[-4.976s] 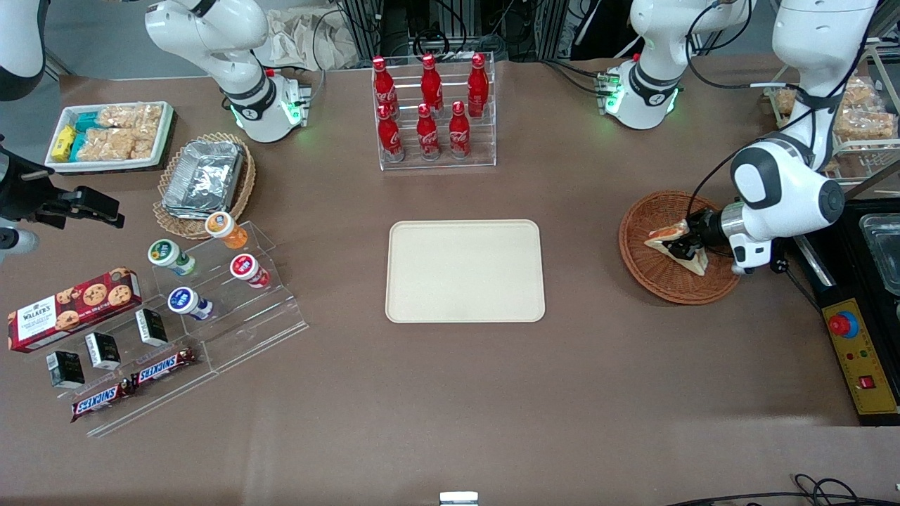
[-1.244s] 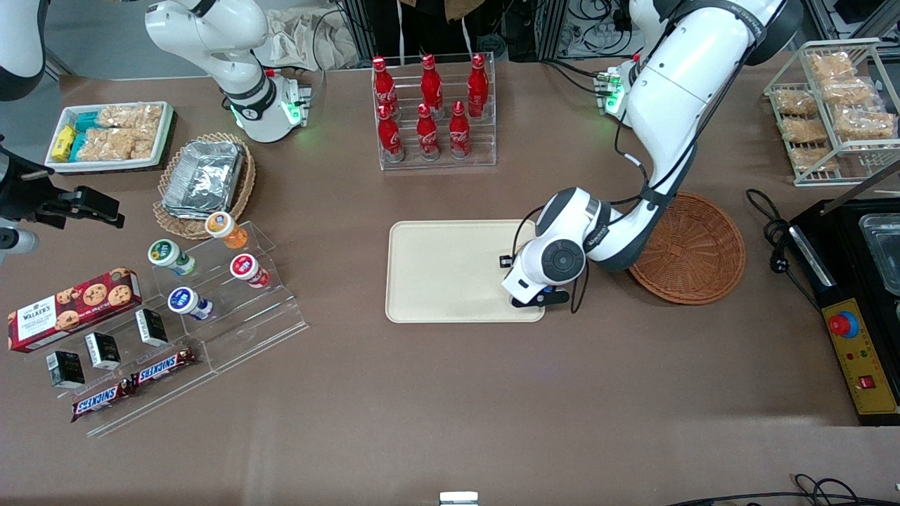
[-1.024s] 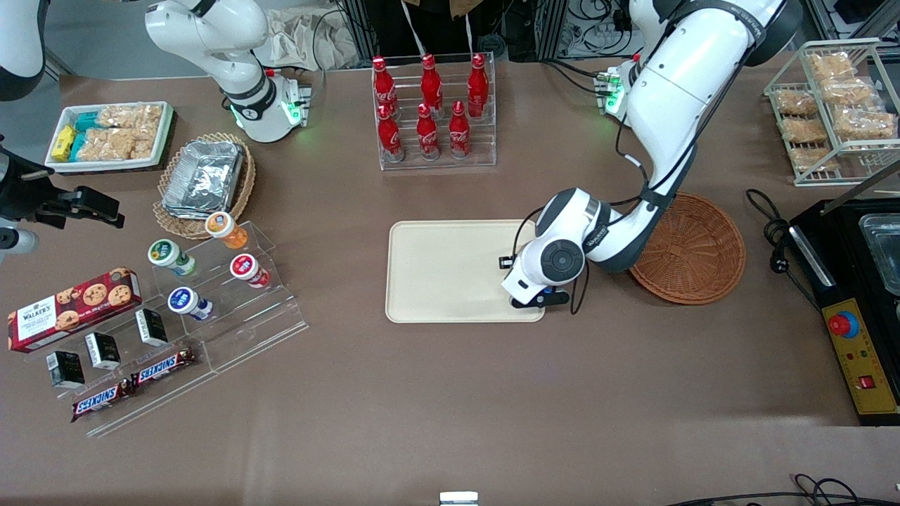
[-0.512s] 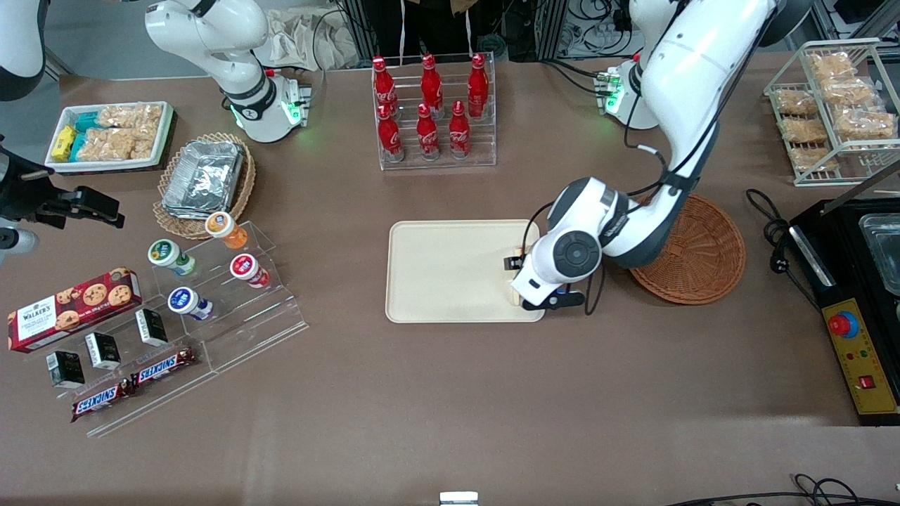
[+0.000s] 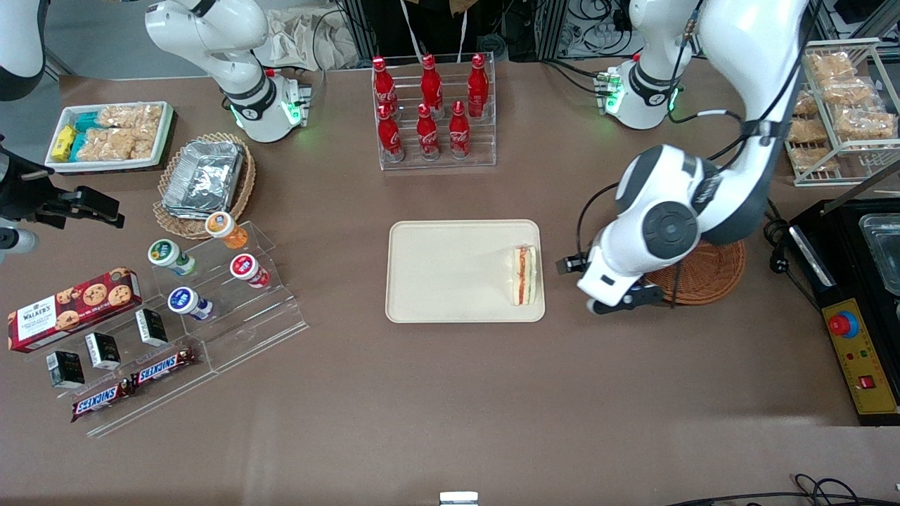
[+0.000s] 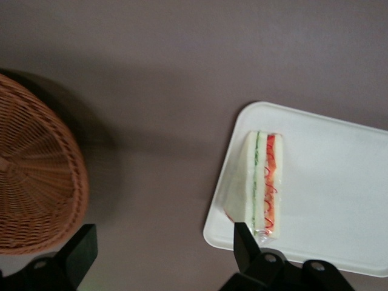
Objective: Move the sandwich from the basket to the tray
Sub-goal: 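Lower the sandwich onto the tray and open the left gripper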
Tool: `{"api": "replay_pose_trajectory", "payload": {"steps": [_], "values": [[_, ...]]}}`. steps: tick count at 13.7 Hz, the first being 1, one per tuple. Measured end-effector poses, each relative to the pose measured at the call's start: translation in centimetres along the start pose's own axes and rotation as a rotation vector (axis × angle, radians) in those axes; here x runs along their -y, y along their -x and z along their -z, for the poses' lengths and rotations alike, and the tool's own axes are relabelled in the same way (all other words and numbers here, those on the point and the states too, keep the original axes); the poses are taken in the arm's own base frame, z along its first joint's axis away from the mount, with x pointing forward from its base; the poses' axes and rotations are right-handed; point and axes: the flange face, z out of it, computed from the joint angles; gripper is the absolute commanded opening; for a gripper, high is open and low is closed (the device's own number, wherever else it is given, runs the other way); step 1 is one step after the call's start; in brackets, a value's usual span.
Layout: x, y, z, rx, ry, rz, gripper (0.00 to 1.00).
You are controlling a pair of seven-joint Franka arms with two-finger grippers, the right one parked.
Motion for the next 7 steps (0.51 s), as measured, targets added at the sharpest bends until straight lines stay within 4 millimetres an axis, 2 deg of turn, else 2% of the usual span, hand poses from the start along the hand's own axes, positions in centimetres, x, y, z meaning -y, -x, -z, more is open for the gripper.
{"api": "replay_pose_trajectory", "payload": {"steps": [4, 7], "values": [[5.3, -1.1, 3.9, -0.044, -0.023, -0.101, 1.00], [10.2, -2.1, 6.5, -0.086, -0.032, -0.144, 1.00]]}}
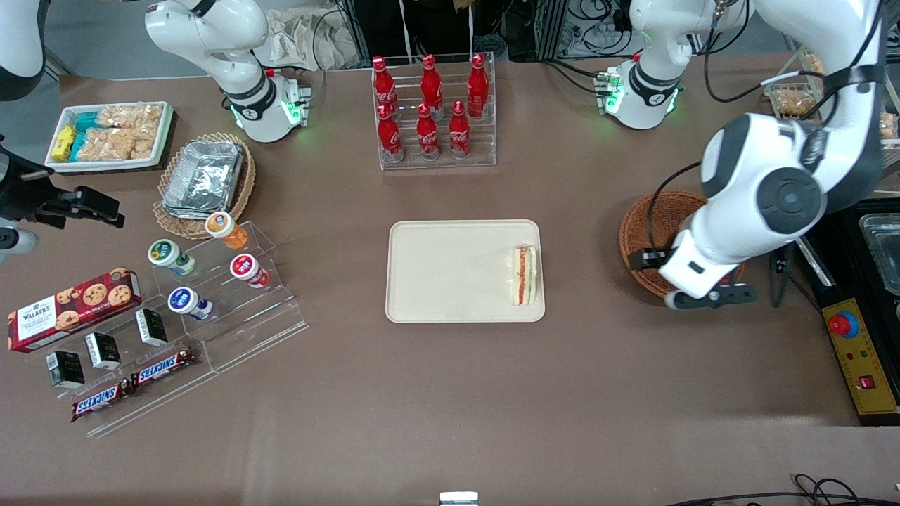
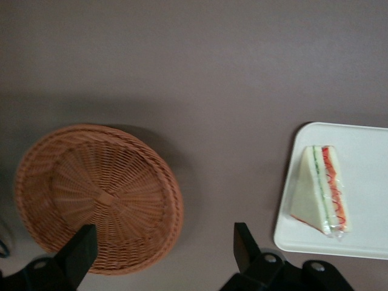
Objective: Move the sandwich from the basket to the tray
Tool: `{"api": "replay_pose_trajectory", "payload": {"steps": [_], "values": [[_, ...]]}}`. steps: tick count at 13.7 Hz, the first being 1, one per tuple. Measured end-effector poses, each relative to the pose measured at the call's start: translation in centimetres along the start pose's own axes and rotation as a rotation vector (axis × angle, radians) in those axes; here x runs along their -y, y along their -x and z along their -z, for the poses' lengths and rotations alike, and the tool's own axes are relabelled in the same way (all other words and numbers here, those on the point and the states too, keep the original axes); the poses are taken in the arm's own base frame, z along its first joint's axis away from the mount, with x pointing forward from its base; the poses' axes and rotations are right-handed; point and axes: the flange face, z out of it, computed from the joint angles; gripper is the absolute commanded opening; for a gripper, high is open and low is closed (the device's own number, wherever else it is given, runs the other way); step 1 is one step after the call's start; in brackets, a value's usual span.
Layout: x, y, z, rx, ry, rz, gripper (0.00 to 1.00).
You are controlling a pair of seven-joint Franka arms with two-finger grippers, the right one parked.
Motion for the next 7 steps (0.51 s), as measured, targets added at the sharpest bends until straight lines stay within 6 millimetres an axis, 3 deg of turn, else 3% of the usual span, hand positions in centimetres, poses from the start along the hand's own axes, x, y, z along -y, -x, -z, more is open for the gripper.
{"api": "replay_pose_trajectory", "payload": {"steps": [7], "values": [[11.6, 1.8, 6.6, -0.051, 0.025, -0.136, 1.00]]}}
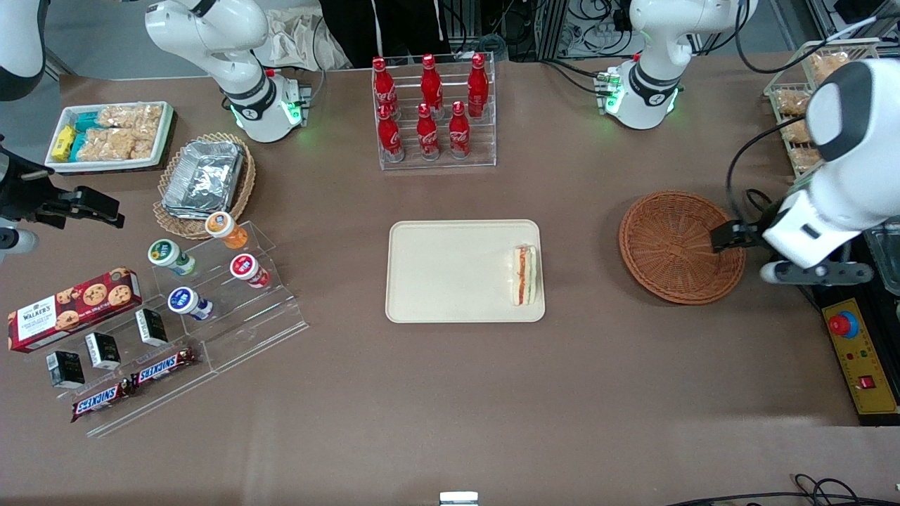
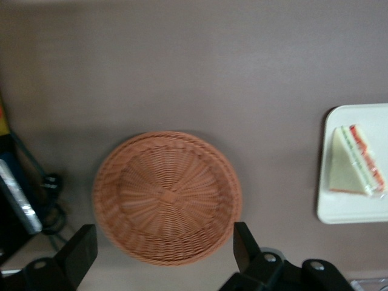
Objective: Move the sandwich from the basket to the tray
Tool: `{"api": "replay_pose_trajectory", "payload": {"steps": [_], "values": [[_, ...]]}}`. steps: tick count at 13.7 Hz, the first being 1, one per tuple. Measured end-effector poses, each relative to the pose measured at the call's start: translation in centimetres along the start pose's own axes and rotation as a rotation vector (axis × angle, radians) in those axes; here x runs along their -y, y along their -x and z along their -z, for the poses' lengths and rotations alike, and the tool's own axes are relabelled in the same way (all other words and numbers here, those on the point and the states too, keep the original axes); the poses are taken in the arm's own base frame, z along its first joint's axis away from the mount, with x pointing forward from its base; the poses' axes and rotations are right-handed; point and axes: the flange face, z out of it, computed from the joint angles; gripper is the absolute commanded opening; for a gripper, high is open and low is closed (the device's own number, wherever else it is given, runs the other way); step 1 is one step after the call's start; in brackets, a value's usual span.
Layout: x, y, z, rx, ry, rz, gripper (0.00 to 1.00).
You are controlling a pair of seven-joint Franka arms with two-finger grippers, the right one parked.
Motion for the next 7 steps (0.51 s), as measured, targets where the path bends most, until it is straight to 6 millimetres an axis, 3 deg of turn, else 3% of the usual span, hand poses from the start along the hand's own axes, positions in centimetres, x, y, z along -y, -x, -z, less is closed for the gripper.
{"api": "replay_pose_trajectory", "payload": {"steps": [3, 7], "values": [[2.4, 1.4, 2.5, -0.032, -0.002, -0.007, 1.00], [2.7, 2.4, 6.9, -0.056, -0.004, -0.002, 1.00]]}}
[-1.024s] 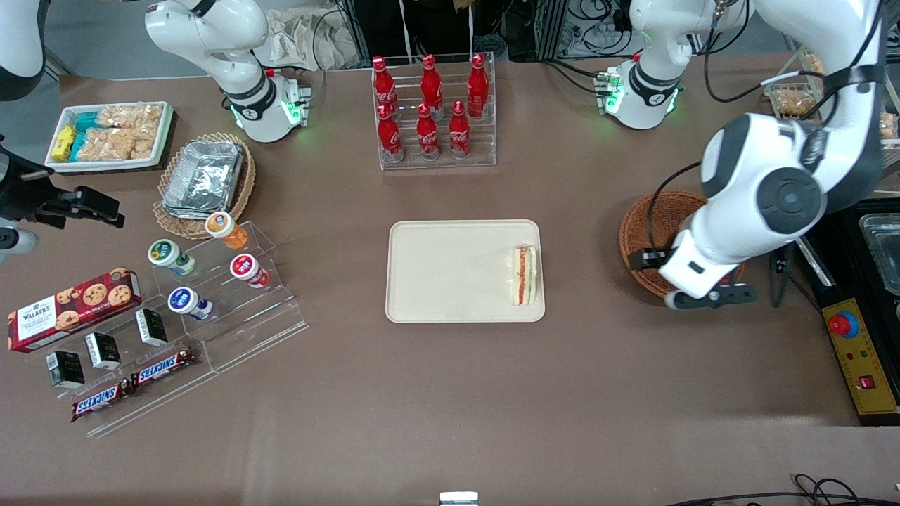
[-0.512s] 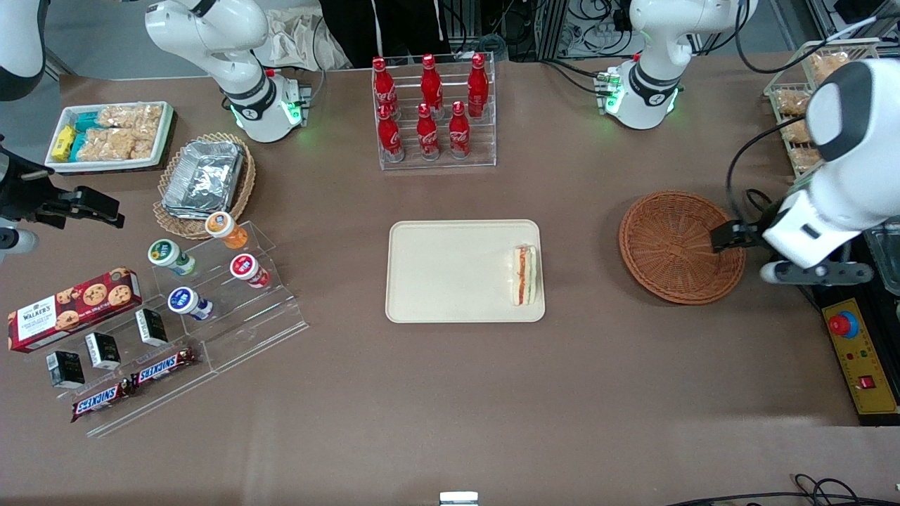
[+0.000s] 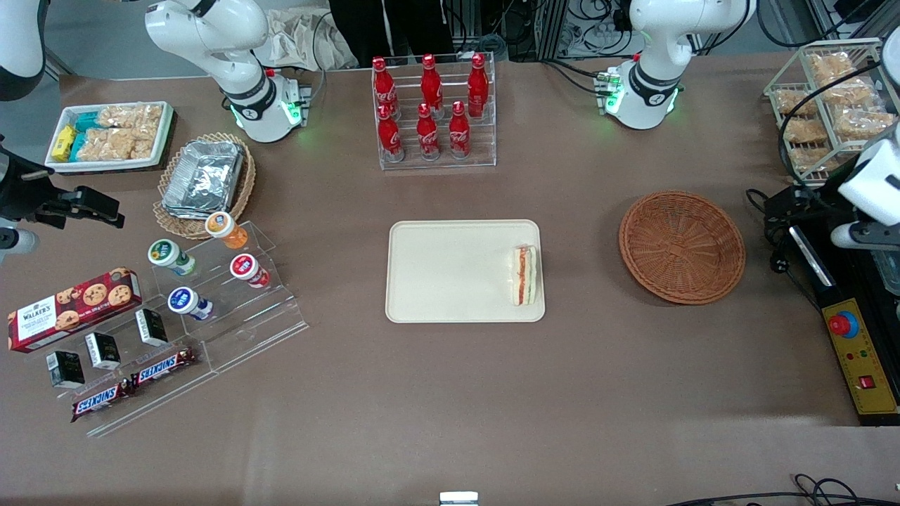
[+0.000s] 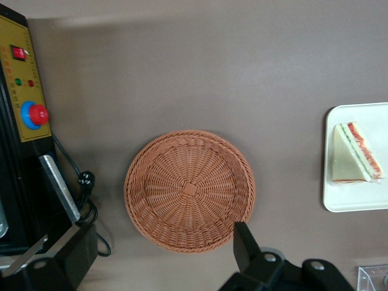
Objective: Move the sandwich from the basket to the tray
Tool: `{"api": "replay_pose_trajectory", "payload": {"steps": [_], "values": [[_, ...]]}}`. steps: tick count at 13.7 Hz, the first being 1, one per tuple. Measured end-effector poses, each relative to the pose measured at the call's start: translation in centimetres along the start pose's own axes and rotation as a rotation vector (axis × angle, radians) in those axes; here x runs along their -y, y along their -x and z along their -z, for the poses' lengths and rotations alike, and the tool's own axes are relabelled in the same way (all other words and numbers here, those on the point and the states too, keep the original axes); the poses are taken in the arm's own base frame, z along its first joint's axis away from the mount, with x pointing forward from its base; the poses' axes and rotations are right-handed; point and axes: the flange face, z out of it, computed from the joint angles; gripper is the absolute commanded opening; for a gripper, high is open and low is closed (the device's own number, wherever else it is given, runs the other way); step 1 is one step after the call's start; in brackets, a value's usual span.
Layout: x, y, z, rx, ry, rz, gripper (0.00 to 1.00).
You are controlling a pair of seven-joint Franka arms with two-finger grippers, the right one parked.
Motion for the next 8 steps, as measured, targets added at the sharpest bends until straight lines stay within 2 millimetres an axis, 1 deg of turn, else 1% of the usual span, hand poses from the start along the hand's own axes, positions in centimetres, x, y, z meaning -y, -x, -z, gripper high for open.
{"api": "replay_pose_trajectory", "payload": {"steps": [1, 2, 8], "values": [[0.15, 0.06, 0.61, -0.004, 0.000, 0.003, 1.00], [0.24, 0.10, 0.77, -0.003, 0.000, 0.004, 1.00], [0.31, -0.17, 0.00, 0.015, 0.002, 0.005, 1.00]]}}
